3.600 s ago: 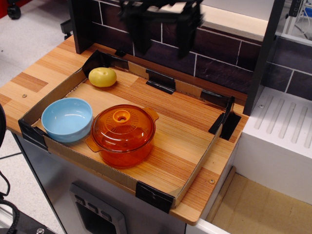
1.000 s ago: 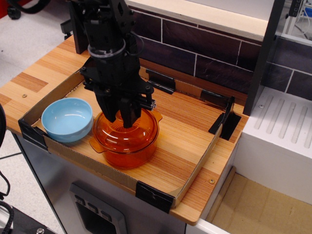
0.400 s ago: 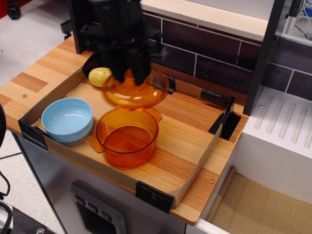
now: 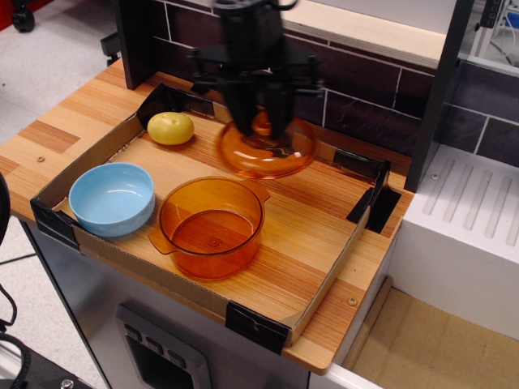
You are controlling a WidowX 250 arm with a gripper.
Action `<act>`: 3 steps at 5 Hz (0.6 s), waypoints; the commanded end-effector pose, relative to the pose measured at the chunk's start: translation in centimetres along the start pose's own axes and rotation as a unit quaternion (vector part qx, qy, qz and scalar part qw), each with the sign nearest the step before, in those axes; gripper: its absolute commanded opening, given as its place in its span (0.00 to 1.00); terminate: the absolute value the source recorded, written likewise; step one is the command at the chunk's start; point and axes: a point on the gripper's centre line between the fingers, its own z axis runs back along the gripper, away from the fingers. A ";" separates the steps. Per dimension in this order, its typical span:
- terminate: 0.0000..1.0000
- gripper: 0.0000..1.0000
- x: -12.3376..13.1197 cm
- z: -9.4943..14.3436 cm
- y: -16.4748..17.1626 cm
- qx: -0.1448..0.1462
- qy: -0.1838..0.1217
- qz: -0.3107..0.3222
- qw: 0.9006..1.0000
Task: Take lid off pot
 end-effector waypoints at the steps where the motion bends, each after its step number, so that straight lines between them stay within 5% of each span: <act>1: 0.00 0.00 4.0 0.4 -1.9 0.002 -0.030 0.020 0.999; 3: 0.00 0.00 3.6 -1.9 -2.3 0.021 -0.034 0.000 0.999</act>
